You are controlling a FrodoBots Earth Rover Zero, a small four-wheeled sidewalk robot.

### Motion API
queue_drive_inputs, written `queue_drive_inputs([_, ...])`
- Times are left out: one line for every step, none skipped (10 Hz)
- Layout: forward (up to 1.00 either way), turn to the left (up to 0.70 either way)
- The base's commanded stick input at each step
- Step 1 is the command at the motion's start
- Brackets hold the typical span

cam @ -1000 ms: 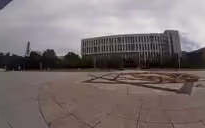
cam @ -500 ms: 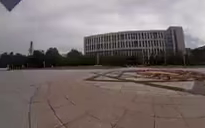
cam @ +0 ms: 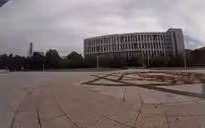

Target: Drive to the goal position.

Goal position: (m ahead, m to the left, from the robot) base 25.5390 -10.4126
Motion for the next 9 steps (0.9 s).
queue_drive_inputs([0.70, 0.00])
queue_drive_inputs([0.70, 0.00])
queue_drive_inputs([0.70, 0.00])
queue_drive_inputs([0.70, 0.00])
queue_drive_inputs([0.70, 0.00])
queue_drive_inputs([0.70, 0.00])
queue_drive_inputs([0.70, 0.00])
queue_drive_inputs([0.70, 0.00])
queue_drive_inputs([0.70, 0.00])
